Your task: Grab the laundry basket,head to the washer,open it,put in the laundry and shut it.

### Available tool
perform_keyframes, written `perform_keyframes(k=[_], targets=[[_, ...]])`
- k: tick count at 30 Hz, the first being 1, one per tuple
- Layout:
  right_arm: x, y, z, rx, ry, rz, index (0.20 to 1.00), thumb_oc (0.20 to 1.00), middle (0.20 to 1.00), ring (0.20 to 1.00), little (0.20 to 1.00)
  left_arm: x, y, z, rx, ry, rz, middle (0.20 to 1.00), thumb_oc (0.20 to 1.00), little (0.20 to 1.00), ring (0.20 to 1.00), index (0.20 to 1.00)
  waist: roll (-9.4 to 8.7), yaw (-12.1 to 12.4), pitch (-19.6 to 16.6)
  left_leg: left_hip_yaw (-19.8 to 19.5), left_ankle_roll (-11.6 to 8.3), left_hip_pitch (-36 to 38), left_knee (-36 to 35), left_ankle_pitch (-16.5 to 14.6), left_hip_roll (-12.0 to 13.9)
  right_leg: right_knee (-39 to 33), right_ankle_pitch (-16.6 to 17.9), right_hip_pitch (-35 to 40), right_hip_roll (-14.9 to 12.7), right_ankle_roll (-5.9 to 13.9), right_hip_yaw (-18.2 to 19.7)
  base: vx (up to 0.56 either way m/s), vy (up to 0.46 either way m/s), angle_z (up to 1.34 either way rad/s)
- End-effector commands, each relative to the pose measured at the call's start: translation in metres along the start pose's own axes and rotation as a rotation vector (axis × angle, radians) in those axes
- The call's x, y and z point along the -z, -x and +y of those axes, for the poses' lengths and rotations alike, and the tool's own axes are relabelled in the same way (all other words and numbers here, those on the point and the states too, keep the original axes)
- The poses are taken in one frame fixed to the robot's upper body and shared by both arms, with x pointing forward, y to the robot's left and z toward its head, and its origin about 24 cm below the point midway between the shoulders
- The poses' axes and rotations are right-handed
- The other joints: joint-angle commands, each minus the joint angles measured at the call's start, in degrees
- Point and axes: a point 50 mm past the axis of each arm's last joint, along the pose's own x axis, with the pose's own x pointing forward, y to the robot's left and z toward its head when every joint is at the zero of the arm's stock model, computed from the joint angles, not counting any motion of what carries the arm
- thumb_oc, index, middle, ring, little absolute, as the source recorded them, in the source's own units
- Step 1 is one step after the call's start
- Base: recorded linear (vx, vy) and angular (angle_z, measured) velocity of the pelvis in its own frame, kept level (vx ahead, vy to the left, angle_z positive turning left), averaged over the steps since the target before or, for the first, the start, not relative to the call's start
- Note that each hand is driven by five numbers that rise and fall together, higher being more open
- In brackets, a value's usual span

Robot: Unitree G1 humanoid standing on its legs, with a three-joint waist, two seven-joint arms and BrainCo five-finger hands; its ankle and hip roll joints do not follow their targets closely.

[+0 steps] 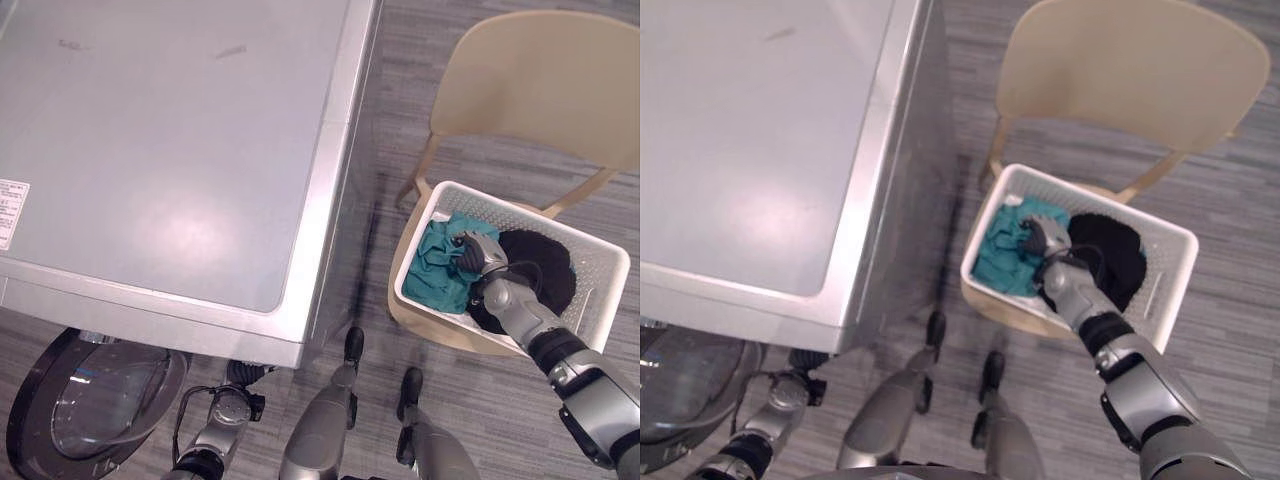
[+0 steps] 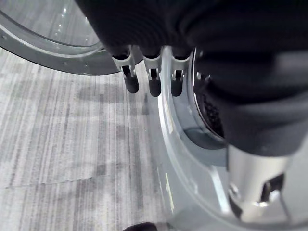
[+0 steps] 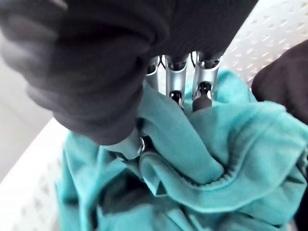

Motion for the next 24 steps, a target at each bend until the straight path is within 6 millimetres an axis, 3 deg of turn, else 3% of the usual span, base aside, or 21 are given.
perform_keyframes(k=[1, 4, 6, 7, 11, 14, 17, 20, 24], targets=[[0.000, 0.007, -0.005, 0.036, -0.140, -0.030, 0.200, 0.200, 0.200, 0.200, 0.200, 0.028, 0.011, 0.002, -0.006, 0.006, 0.095, 1.000, 1.000, 1.000, 1.000, 1.000, -0.29, -1.06, -4.20, 0.14, -4.08, -1.60, 1.73, -4.78, 1.30, 5.13, -2.38, -4.74, -3.80, 2.95, 1.60, 0.04, 0.006, 0.02], [-0.003, 0.023, -0.010, 0.076, -0.367, -0.066, 0.200, 0.200, 0.200, 0.200, 0.200, 0.039, 0.017, 0.004, -0.009, 0.018, 0.134, 1.000, 1.000, 1.000, 1.000, 1.000, -0.71, -2.38, -6.15, 0.48, -3.65, 1.66, 1.39, -5.77, 1.12, 4.57, -2.75, -1.60, -4.16, 3.20, 1.36, 0.06, 0.011, -0.03], [-0.004, 0.029, -0.010, 0.076, -0.417, -0.077, 0.200, 0.200, 0.200, 0.200, 0.200, 0.043, 0.019, 0.004, -0.009, 0.019, 0.148, 1.000, 1.000, 1.000, 1.000, 1.000, -0.72, -2.62, -6.69, 0.57, -3.50, 2.50, 1.40, -6.11, 1.06, 4.46, -2.92, -0.81, -4.28, 3.25, 1.37, 0.06, 0.020, -0.16], [-0.008, 0.038, -0.013, 0.082, -0.546, -0.109, 0.200, 0.200, 0.200, 0.200, 0.200, 0.049, 0.023, 0.007, -0.019, 0.017, 0.171, 1.000, 1.000, 1.000, 1.000, 1.000, -0.97, -3.27, -7.94, 0.83, -3.31, 4.50, 1.26, -6.71, 0.91, 4.27, -3.10, 1.07, -4.49, 3.44, 1.16, 0.10, 0.032, -0.10], [-0.030, 0.055, -0.023, 0.068, -0.756, -0.251, 0.200, 0.200, 0.200, 0.200, 0.200, 0.058, 0.030, 0.013, -0.046, 0.055, 0.193, 1.000, 1.000, 1.000, 1.000, 1.000, -1.34, -4.30, -10.49, 1.39, -2.85, 7.57, 1.89, -8.32, 0.69, 4.33, -3.54, 3.86, -4.76, 3.61, 1.44, 0.07, 0.038, -0.05], [-0.045, 0.072, -0.027, 0.022, -0.817, -0.362, 0.200, 0.200, 0.200, 0.200, 0.200, 0.066, 0.039, 0.013, -0.045, 0.089, 0.212, 1.000, 1.000, 1.000, 1.000, 1.000, -1.89, -4.41, -12.46, 1.81, -2.35, 10.09, 3.28, -10.00, 0.75, 4.74, -4.09, 6.20, -4.90, 3.51, 1.89, 0.08, 0.038, -0.22], [-0.049, 0.078, -0.029, 0.013, -0.833, -0.394, 0.200, 0.200, 0.200, 0.200, 0.200, 0.069, 0.041, 0.012, -0.043, 0.094, 0.219, 1.000, 1.000, 1.000, 1.000, 1.000, -1.92, -4.46, -12.69, 1.84, -2.24, 10.64, 3.59, -10.34, 0.78, 5.02, -4.27, 6.51, -4.82, 3.48, 2.09, 0.01, 0.006, -0.05], [-0.070, 0.088, -0.028, -0.042, -0.904, -0.503, 0.200, 0.200, 0.200, 0.200, 0.200, 0.072, 0.044, 0.010, -0.042, 0.110, 0.233, 1.000, 1.000, 1.000, 1.000, 1.000, -1.65, -4.71, -13.06, 1.52, -2.14, 11.56, 3.96, -10.31, 1.34, 7.79, -4.28, 6.04, -3.99, 3.43, 4.43, -0.09, -0.036, -0.16], [-0.091, 0.087, -0.036, -0.050, -0.905, -0.610, 0.200, 0.200, 0.200, 0.200, 0.200, 0.055, 0.035, 0.018, -0.060, 0.105, 0.168, 1.000, 1.000, 1.000, 1.000, 1.000, -0.78, -4.50, -11.90, -0.73, -2.15, 8.00, 6.09, -8.27, 2.27, 17.58, -7.69, 4.92, -0.75, 2.43, 11.43, -0.27, -0.143, 0.16]])
